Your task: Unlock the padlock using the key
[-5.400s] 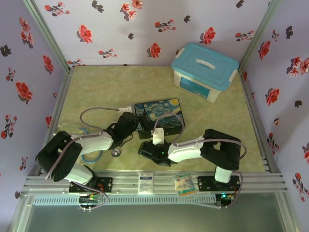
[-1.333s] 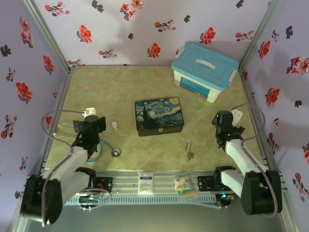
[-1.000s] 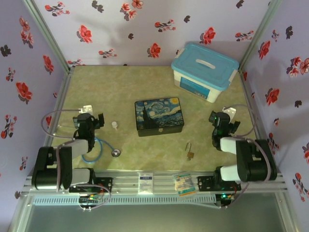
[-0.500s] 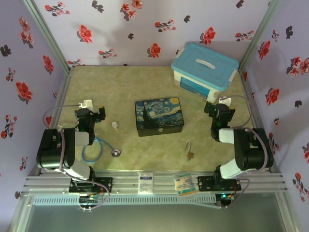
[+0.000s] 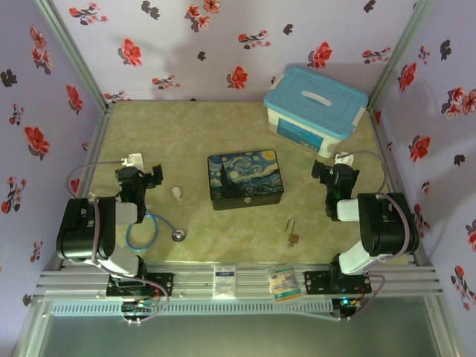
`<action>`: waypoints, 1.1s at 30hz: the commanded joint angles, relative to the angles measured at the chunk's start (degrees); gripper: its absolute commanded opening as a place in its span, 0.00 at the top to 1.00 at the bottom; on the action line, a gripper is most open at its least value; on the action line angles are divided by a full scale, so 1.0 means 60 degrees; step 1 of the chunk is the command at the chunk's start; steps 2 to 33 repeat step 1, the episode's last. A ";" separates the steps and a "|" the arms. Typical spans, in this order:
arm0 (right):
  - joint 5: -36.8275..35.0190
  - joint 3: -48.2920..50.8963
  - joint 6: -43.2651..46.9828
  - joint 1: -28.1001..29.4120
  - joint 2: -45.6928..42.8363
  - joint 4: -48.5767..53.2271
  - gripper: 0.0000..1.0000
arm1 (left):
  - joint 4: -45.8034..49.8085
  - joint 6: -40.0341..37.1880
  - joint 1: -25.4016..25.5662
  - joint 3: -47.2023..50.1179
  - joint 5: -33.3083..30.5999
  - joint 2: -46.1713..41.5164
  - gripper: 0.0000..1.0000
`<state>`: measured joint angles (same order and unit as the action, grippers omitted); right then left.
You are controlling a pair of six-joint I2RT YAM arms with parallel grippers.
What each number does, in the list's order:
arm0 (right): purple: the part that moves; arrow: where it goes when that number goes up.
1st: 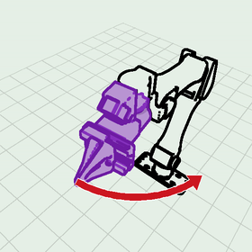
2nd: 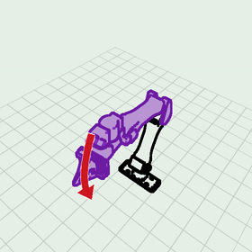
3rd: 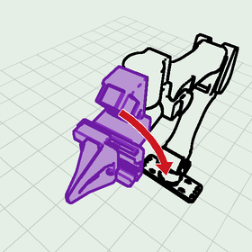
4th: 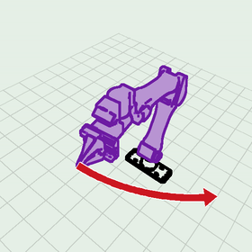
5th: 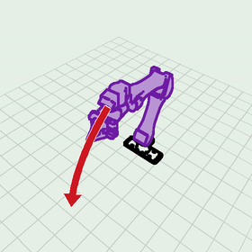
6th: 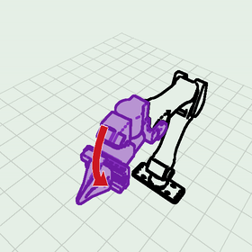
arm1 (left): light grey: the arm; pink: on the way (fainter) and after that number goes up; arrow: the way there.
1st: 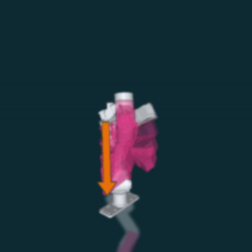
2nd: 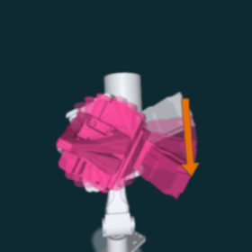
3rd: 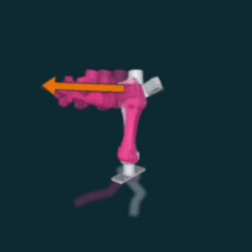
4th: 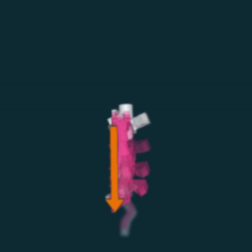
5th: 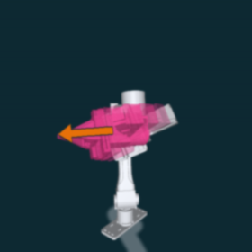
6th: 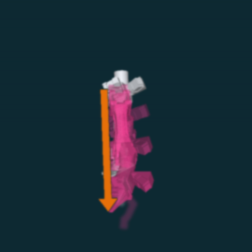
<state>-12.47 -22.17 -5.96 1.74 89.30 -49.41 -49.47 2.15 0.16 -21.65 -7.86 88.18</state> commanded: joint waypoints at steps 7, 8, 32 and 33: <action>0.0258 -0.0043 0.0139 -0.0114 -0.0006 -0.0108 0.01 | -0.0258 -0.0297 0.0087 -0.0139 0.0059 0.0056 0.00; 0.0258 -0.0043 0.0139 -0.0114 -0.0006 -0.0108 0.01 | -0.0258 -0.0297 0.0087 -0.0139 0.0059 0.0056 0.00; 0.0258 -0.0043 0.0139 -0.0114 -0.0006 -0.0108 0.01 | -0.0258 -0.0297 0.0087 -0.0139 0.0059 0.0056 0.00; 0.0258 -0.0043 0.0139 -0.0114 -0.0006 -0.0108 0.01 | -0.0258 -0.0297 0.0087 -0.0139 0.0059 0.0056 0.00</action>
